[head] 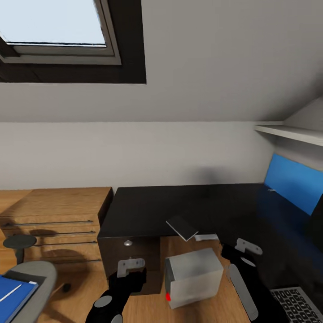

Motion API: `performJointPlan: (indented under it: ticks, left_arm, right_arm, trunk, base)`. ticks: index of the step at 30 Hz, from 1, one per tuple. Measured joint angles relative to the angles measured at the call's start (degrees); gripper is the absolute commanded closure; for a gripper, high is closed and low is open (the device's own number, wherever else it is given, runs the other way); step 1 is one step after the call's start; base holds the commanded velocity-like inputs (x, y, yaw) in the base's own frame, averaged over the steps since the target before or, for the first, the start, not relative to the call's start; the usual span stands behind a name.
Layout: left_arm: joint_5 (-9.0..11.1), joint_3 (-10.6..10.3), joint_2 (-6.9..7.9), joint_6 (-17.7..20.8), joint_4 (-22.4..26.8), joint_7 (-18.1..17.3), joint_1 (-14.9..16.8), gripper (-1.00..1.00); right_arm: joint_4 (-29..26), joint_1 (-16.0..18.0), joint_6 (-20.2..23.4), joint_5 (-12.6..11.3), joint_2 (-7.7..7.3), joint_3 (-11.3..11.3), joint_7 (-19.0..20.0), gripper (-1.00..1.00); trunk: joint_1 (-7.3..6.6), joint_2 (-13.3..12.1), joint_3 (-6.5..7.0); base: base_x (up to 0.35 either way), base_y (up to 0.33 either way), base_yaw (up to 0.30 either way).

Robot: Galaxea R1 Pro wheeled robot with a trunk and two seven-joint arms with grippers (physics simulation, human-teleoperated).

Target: In the bedroom, organize the workspace by keeping the computer under the desk, ensuring the monitor is on the desk, placing the keyboard on the desk next to the monitor, placing the mouse on the desk next to the keyboard, moving the folder from the swivel chair onto the desk next to the mouse, stacking the notebook on top of the folder with the pen on top of the notebook, and positioning the swivel chair next to the desk.

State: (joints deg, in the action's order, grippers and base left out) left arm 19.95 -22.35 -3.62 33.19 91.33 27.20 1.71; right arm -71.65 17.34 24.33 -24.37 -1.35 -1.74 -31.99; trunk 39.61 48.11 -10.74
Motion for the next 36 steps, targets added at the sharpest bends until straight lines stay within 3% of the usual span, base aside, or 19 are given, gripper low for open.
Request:
performJointPlan:
  ticks: [6,8,11,21,25,27,30,32,36]
  left_arm:
    - [0.01,0.01,-0.03,0.00,0.00,0.00,-0.01,-1.00]
    - [0.01,0.01,-0.02,0.00,0.02,0.00,-0.01,-1.00]
    - [0.01,0.01,0.00,0.00,0.01,0.00,-0.01,-1.00]
    - [0.02,0.01,0.00,-0.01,0.06,0.00,-0.01,-1.00]
    - [0.02,0.01,-0.05,0.00,0.08,0.00,-0.01,-1.00]
    - [0.02,0.01,-0.03,0.00,0.08,0.00,-0.01,-1.00]
    - [0.02,0.01,-0.04,0.00,0.08,0.00,-0.01,-1.00]
    - [0.02,-0.02,-0.04,0.00,0.09,0.00,-0.01,-1.00]
    - [0.02,-0.06,-0.04,0.00,0.10,0.00,-0.01,-1.00]
  right_arm:
    - [2.35,0.02,-0.59,0.04,-0.12,3.32,0.00,1.00]
    - [5.15,0.12,-3.98,0.15,-0.32,4.60,-0.01,1.00]
    - [6.96,0.18,-7.52,0.20,-1.31,4.81,-0.09,1.00]
    - [10.97,0.39,-11.37,0.65,-2.64,4.86,0.01,1.00]
    - [12.45,0.46,-14.03,0.98,-3.91,4.47,0.30,1.00]
    - [12.63,0.47,-15.23,1.43,-4.30,4.31,1.30,1.00]
    - [12.93,0.47,-16.18,4.04,-5.59,4.34,6.30,1.00]
    - [12.98,0.48,-16.40,5.56,-7.11,4.61,11.87,1.00]
    - [13.03,0.47,-16.32,5.99,-8.86,4.67,14.55,1.00]
  trunk:
    - [0.00,0.00,0.24]
    - [0.00,0.00,0.31]
    - [0.00,0.00,0.38]
    - [0.00,0.00,0.39]
    - [0.00,0.00,0.40]
    - [0.00,0.00,0.40]
    - [0.00,0.00,0.40]
    - [0.00,0.00,0.40]
    - [0.00,0.00,0.40]
  base:
    - [0.000,-0.001,-0.268]
    - [0.000,0.000,-0.268]
    - [0.000,0.000,-0.148]
    - [0.000,0.000,-0.013]
    - [0.000,0.000,0.000]
    - [0.000,0.000,0.000]
    - [0.000,0.000,0.000]
    - [0.000,0.000,0.000]
    - [0.000,0.000,0.000]
